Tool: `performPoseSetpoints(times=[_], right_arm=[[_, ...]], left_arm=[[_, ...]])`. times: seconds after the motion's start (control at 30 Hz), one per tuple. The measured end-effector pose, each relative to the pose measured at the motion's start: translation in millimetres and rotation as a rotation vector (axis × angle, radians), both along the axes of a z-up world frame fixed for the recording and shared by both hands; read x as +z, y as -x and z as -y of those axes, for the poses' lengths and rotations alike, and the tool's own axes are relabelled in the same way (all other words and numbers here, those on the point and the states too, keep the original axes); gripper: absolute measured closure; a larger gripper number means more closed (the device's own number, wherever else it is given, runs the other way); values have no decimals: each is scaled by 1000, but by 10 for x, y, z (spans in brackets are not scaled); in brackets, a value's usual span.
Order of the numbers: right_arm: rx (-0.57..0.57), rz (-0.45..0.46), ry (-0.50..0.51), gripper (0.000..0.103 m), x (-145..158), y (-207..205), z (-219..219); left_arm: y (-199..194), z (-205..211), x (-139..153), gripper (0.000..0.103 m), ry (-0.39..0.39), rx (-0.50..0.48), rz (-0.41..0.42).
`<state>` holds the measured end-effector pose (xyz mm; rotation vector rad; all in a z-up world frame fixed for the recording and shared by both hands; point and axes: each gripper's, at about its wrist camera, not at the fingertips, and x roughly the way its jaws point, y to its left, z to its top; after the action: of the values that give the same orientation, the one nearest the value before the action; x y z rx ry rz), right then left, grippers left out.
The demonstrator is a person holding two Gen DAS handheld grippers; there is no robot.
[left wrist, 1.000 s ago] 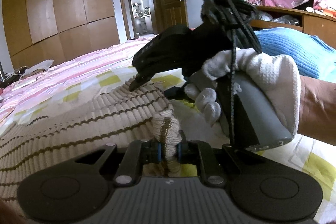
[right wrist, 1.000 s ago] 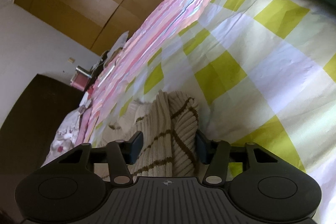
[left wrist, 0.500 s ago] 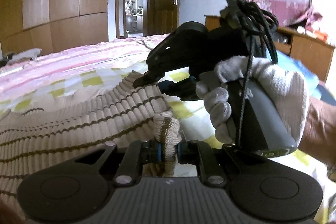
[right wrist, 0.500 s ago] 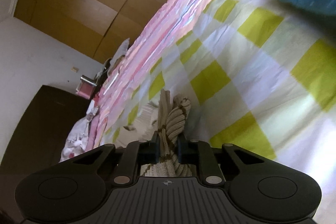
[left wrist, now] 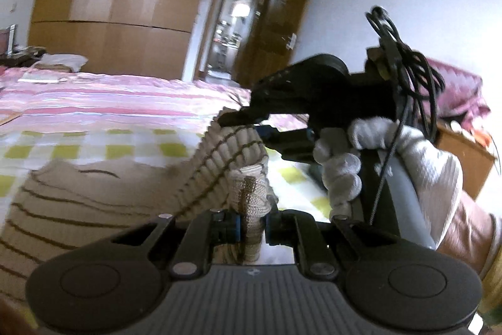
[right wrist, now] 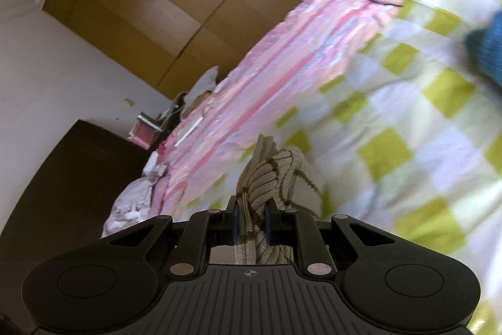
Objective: Fold small clothes
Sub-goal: 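Fold the held edge over the sweater with the left tool and open it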
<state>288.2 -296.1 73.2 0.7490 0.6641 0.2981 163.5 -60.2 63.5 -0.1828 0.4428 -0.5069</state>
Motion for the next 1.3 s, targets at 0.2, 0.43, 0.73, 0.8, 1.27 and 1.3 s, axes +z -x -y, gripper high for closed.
performPoseSetpoints(times=[0.2,0.43,0.73,0.8,1.27,1.3], right_arm=[[50,17,33,87,164,-143,-558],[134,-13,84,87,63,-375,-1331],[225,-68,187,87,-235,-563,-2184],[235,-70,209,87,-277,-564,-2312],[313,-98,349,86,-588,-602,-2936],[312,-103,344,85,-599,-615,-2945]], left_arm=[[-36,-534,58,83,32,96,17],[-151,-1138,-109,83,53,215,-22],[-213,-1657,-399,83,52,301,-94],[-237,-1745,-440,83,56,313,-110],[-262,-1972,-612,82,26,333,-199],[-274,-2007,-614,80,35,341,-207]])
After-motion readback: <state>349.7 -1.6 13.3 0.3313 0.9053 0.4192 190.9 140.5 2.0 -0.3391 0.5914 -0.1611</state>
